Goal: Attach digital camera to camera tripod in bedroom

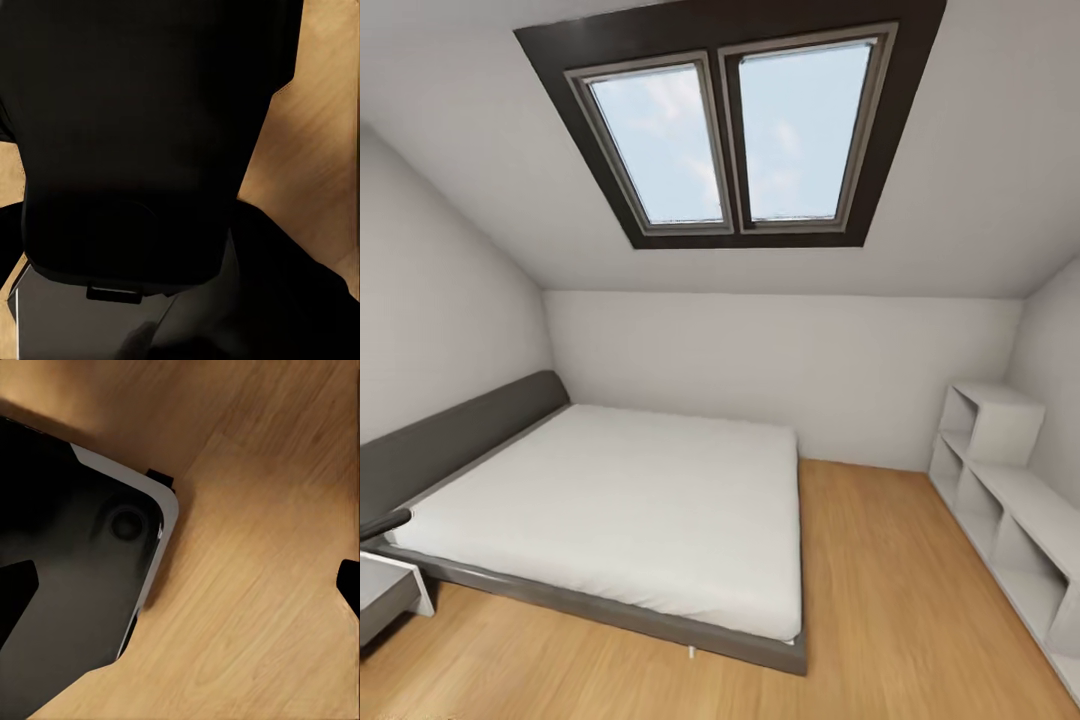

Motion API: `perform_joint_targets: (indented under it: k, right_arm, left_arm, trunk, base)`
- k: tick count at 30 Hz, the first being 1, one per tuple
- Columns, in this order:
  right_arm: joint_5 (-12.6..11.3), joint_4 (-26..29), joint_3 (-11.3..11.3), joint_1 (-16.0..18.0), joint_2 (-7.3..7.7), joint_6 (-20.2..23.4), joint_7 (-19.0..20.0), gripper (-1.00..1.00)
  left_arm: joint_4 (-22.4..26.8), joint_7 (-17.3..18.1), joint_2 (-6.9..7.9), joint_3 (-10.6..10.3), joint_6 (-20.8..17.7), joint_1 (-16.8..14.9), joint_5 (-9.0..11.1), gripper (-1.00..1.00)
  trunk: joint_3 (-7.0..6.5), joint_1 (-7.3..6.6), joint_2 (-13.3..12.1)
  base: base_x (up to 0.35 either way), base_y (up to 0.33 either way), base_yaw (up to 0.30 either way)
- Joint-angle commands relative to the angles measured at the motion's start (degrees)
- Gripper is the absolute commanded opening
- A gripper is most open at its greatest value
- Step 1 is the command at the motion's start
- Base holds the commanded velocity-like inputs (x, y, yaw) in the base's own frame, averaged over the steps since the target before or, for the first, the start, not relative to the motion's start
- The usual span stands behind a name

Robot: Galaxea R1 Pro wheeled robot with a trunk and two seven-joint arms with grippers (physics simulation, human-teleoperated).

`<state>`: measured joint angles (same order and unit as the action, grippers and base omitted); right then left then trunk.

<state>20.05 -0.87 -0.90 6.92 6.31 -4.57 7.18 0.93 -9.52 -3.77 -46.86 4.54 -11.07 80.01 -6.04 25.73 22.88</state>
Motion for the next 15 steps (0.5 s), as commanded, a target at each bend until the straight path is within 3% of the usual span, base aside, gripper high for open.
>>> perform_joint_targets:
  k: [1, 9, 15]
  right_arm:
    - [0.17, -0.09, -0.07, 0.04, 0.02, -0.27, 0.12, 1.00]
    - [0.17, -0.09, -0.07, 0.03, 0.02, -0.27, 0.12, 1.00]
    - [0.17, -0.09, -0.07, 0.05, 0.02, -0.27, 0.12, 1.00]
  left_arm:
    - [0.04, -0.14, -0.01, -0.51, 0.14, -0.01, 0.41, -1.00]
    - [0.04, -0.14, -0.01, -0.51, 0.20, -0.01, 0.37, -1.00]
    - [0.04, -0.14, -0.01, -0.52, 0.21, -0.01, 0.34, -1.00]
  trunk:
    - [0.02, 0.05, 0.03]
    - [0.02, 0.05, 0.03]
    - [0.02, 0.05, 0.03]
  base:
    - [0.318, -0.097, 0.298]
    - [0.308, -0.043, 0.298]
    - [0.114, -0.005, 0.298]
